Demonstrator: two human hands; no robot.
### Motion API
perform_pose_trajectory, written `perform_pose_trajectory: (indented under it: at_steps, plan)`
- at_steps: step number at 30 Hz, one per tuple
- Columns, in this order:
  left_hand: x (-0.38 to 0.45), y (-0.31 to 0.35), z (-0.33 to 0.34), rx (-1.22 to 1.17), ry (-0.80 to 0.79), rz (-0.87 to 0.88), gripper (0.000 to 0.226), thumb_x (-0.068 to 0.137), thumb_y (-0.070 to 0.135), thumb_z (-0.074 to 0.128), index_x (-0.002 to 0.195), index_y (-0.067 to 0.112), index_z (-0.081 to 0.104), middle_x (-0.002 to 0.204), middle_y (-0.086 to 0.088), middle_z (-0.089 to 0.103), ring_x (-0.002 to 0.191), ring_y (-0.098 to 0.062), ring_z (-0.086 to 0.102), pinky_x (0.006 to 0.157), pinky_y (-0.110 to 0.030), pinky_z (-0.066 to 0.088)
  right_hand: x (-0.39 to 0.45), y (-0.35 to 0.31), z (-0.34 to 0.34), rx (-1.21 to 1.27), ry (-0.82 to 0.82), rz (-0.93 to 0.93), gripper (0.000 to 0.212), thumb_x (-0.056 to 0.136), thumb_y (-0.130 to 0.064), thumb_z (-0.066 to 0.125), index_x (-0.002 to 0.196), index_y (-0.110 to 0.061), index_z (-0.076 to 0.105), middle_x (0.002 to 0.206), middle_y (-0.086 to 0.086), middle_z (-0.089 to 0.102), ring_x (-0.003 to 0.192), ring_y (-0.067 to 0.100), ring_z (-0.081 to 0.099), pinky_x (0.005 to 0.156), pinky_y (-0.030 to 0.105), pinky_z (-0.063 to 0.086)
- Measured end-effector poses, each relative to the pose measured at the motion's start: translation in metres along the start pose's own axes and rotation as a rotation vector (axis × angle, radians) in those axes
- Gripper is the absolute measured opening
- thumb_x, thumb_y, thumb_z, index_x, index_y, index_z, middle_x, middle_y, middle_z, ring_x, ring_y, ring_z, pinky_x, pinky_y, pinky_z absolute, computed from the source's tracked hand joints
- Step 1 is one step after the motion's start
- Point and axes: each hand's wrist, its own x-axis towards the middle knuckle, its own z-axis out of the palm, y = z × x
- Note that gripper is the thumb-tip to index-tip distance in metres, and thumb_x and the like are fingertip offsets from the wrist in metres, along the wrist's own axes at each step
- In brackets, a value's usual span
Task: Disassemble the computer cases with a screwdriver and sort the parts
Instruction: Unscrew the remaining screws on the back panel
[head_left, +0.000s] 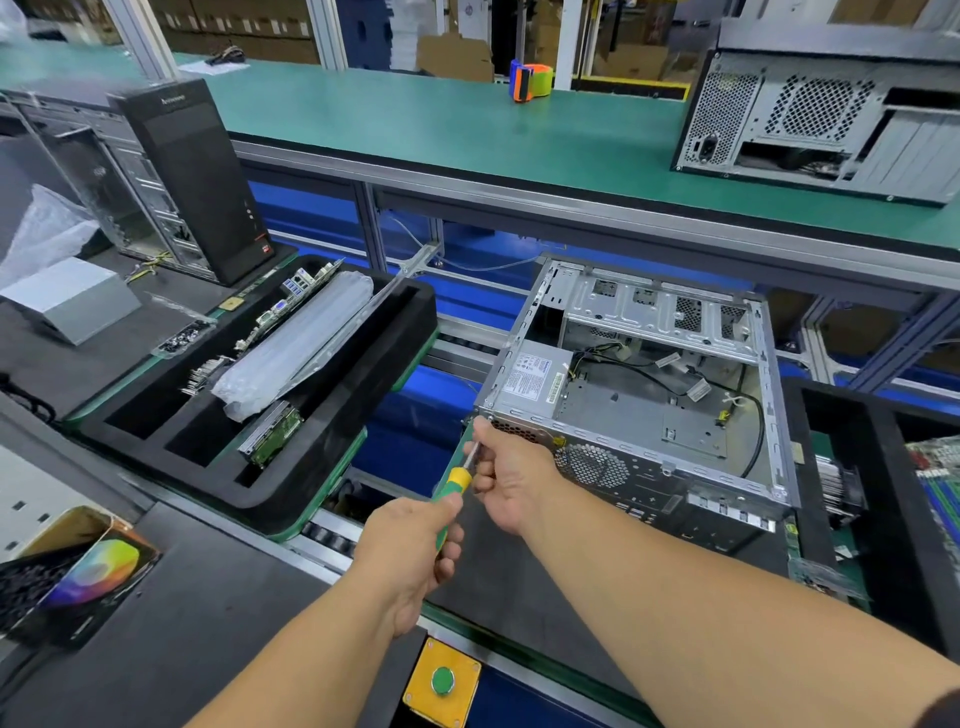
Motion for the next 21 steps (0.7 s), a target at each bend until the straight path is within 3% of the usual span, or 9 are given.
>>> perform_pose_trajectory:
  at_steps: [3,6,9,12,15,18,21]
  plan:
    - [-0.001,0.001,-0.001,-0.022,-0.031,-0.072,0.043,0.103,0.045,0.060,0.106,0.004,0.070,0.077,-0.012,0.073,0.055,-0.015,0.059,0.044,-0.025,0.044,-0.001,0.000,-0.006,-0.005,-0.083,0.021,0.023,0.102,-0.020,0.059,0.110,-0.002,0.072,0.085,0.009,0.077,0.052,0.007,0.037,0.045,0.019,0.033]
    - [-0.002,0.000,0.000,-0.019,-0.051,-0.111,0.059,0.105,0.055,0.048,0.106,0.001,0.074,0.076,-0.012,0.072,0.052,-0.015,0.058,0.041,-0.024,0.042,-0.002,0.001,-0.005,-0.024,-0.054,-0.009,0.017,0.101,-0.014,0.061,0.108,-0.001,0.071,0.079,0.008,0.075,0.051,0.006,0.036,0.044,0.018,0.034]
    - [-0.004,0.000,0.000,-0.013,-0.026,-0.061,0.049,0.099,0.056,0.059,0.106,0.010,0.073,0.074,-0.009,0.070,0.054,-0.015,0.057,0.044,-0.026,0.043,0.000,0.003,0.001,-0.018,0.008,-0.031,0.014,0.096,-0.013,0.071,0.104,-0.002,0.070,0.069,0.006,0.069,0.045,0.005,0.036,0.042,0.018,0.033]
    - [-0.003,-0.003,0.000,0.094,-0.003,0.067,0.033,0.092,0.035,0.077,0.108,0.009,0.066,0.071,-0.004,0.066,0.056,-0.014,0.056,0.047,-0.026,0.045,0.002,0.005,0.005,-0.021,0.056,-0.046,0.017,0.089,-0.017,0.079,0.097,-0.004,0.072,0.061,0.002,0.064,0.040,0.006,0.037,0.041,0.020,0.033]
    - [-0.004,0.000,0.000,0.099,0.025,0.058,0.027,0.098,0.032,0.070,0.104,0.005,0.066,0.071,-0.006,0.069,0.056,-0.014,0.056,0.047,-0.026,0.045,0.001,0.005,0.004,0.027,0.037,-0.026,0.018,0.093,-0.021,0.075,0.096,-0.005,0.072,0.062,0.002,0.066,0.044,0.006,0.038,0.042,0.020,0.032]
    - [-0.007,0.004,0.002,-0.013,-0.016,-0.066,0.047,0.106,0.046,0.053,0.105,0.002,0.070,0.073,-0.010,0.071,0.052,-0.015,0.056,0.044,-0.025,0.041,-0.001,0.002,-0.004,0.072,-0.060,0.015,0.024,0.103,-0.021,0.057,0.105,-0.001,0.072,0.074,0.007,0.073,0.051,0.007,0.037,0.045,0.019,0.032]
    - [-0.006,0.004,0.002,-0.037,-0.049,-0.111,0.060,0.107,0.052,0.046,0.107,-0.002,0.073,0.071,-0.011,0.068,0.050,-0.015,0.054,0.041,-0.024,0.038,-0.003,0.002,-0.005,0.030,-0.035,-0.028,0.022,0.102,-0.014,0.058,0.109,0.003,0.071,0.075,0.009,0.072,0.052,0.007,0.036,0.046,0.019,0.033]
